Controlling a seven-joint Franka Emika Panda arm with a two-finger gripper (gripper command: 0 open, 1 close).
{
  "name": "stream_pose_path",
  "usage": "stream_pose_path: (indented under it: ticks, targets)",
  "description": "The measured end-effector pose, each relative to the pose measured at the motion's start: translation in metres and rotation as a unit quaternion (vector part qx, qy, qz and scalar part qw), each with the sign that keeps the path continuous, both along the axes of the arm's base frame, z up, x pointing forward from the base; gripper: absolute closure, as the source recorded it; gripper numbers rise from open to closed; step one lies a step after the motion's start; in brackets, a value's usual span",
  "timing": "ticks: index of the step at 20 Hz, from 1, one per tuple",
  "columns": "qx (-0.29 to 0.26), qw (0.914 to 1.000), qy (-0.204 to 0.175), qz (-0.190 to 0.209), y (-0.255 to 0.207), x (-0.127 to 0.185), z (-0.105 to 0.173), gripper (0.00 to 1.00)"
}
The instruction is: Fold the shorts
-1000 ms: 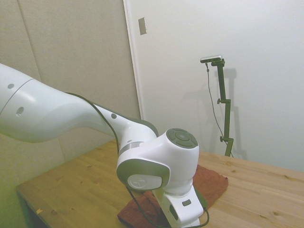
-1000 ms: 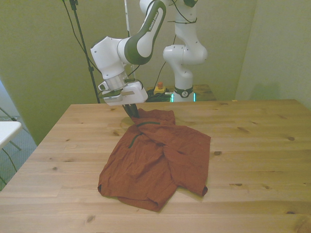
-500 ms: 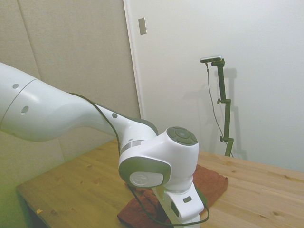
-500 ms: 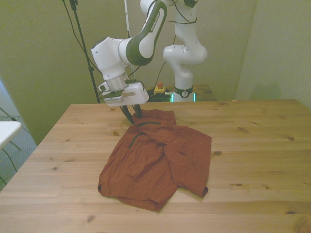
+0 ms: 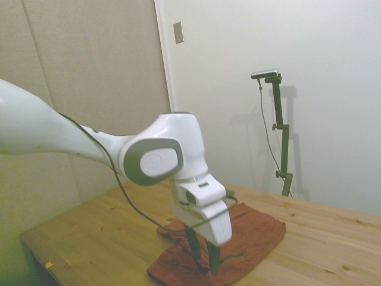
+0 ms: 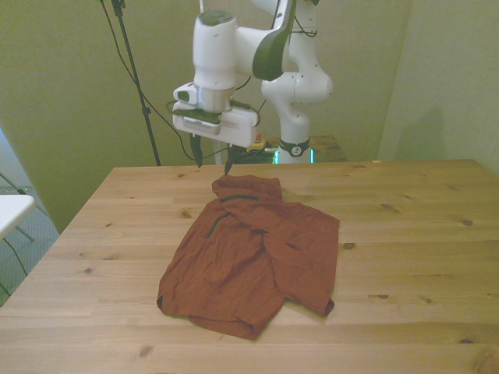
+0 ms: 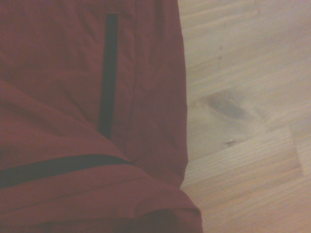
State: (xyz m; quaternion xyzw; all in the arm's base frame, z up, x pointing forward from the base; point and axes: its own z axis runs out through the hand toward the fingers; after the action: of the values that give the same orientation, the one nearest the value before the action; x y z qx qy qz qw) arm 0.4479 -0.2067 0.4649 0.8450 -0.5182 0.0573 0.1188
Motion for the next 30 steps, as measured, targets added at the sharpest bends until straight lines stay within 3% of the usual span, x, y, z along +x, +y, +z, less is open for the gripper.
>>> stream_pose_path:
  ticks: [3,7,11,14,16,22,26,30]
  targets:
    - [-0.064,0.9956,0.011,0.067,0.074,0.023,0.010,0.00]
    - [-0.157,0.9776,0.032,0.136,0.146,0.047,-0.019,0.00]
    - [-0.247,0.9469,0.048,0.200,0.218,0.050,-0.063,0.00]
    - [-0.313,0.9165,0.040,0.245,0.270,0.045,-0.076,0.00]
    - [-0.339,0.9030,0.039,0.261,0.289,0.042,-0.085,0.00]
    - [-0.352,0.8885,0.078,0.284,0.283,0.028,-0.130,0.00]
    - [-0.351,0.8780,0.060,0.320,0.275,0.033,-0.140,0.00]
    - [-0.341,0.8748,0.054,0.340,0.265,0.039,-0.153,0.00]
